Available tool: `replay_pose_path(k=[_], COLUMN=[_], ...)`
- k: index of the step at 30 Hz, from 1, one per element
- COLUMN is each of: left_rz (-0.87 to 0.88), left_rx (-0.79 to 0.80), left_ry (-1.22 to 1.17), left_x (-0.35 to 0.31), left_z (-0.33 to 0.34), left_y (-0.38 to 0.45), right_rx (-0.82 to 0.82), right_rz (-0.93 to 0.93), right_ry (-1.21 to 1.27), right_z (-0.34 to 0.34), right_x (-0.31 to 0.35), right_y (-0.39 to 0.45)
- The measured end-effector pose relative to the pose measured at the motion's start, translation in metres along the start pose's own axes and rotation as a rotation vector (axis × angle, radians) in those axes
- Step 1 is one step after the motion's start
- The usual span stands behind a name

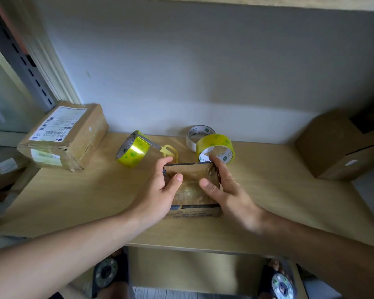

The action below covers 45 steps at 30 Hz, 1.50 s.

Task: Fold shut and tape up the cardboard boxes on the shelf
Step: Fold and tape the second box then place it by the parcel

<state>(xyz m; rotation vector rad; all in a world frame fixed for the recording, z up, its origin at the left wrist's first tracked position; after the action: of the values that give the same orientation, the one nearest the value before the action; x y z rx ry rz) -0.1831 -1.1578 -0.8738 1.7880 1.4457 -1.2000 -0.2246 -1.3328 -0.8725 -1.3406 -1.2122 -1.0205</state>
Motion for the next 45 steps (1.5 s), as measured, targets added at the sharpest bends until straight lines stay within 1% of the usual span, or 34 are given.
replay_pose_path(k=[2, 4, 7, 9, 11, 16, 19, 23, 27, 31, 34, 35, 39, 42, 45], left_rz=[-0.025, -0.028, -0.017, -0.007, -0.003, -0.023, -0.047, -0.091, -0.084, -0.052, -0.039, -0.034, -0.012, -0.006, 0.029], left_rx=[-0.037, -0.036, 0.033, 0.078, 0.098, 0.127, 0.080, 0.029, -0.001, 0.015, 0.014, 0.010, 0.017, 0.010, 0.019], left_ry=[-0.062, -0.116, -0.121, -0.118, -0.122, -0.146, -0.165, -0.237, -0.236, -0.229, -0.212, -0.202, -0.203, -0.167, -0.173], left_x=[0.001, 0.001, 0.002, 0.002, 0.002, 0.005, 0.010, 0.011, 0.009, 0.010, 0.010, 0.011, 0.011, 0.009, 0.004], left_z=[0.000, 0.001, 0.001, 0.001, 0.000, -0.003, -0.003, 0.000, -0.002, -0.002, -0.003, -0.004, -0.005, -0.004, -0.005], left_y=[0.000, 0.000, -0.001, -0.001, -0.001, 0.001, -0.001, 0.001, 0.002, 0.002, 0.003, 0.003, 0.004, 0.006, 0.012], right_rx=[-0.003, -0.015, -0.023, -0.016, -0.013, -0.066, -0.104, -0.150, -0.150, -0.068, -0.070, -0.067, 0.014, 0.049, 0.015], right_rz=[0.002, -0.009, -0.022, -0.035, -0.058, -0.081, -0.095, -0.070, -0.043, 0.003, 0.095, 0.102, 0.039, 0.034, 0.087], right_ry=[-0.037, -0.074, -0.088, -0.048, -0.040, -0.039, -0.050, -0.040, 0.087, 0.190, 0.396, 0.424, 0.288, 0.293, 0.297], right_z=[0.003, 0.003, -0.005, -0.009, -0.011, -0.022, -0.016, -0.021, -0.023, -0.022, -0.027, -0.028, -0.028, -0.029, -0.031], right_x=[0.000, 0.001, -0.002, -0.001, 0.001, -0.004, -0.004, -0.007, -0.009, -0.018, -0.025, -0.026, -0.018, -0.011, -0.007], right_y=[-0.003, -0.004, 0.000, -0.001, 0.000, 0.005, 0.006, 0.014, 0.017, 0.017, 0.017, 0.017, 0.014, 0.012, 0.016])
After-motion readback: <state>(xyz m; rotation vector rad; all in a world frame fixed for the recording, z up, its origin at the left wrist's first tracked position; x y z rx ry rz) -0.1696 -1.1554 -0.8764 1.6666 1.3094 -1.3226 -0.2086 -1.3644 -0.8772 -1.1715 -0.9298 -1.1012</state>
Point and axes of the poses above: each hand's wrist, its own y-axis towards the middle knuckle, its own z-axis out of the palm, x = y × z, the point moved 5 cm from there along y, towards the middle knuckle, and after that the axes turned 6 degrees about y, right-handed, at the moved point
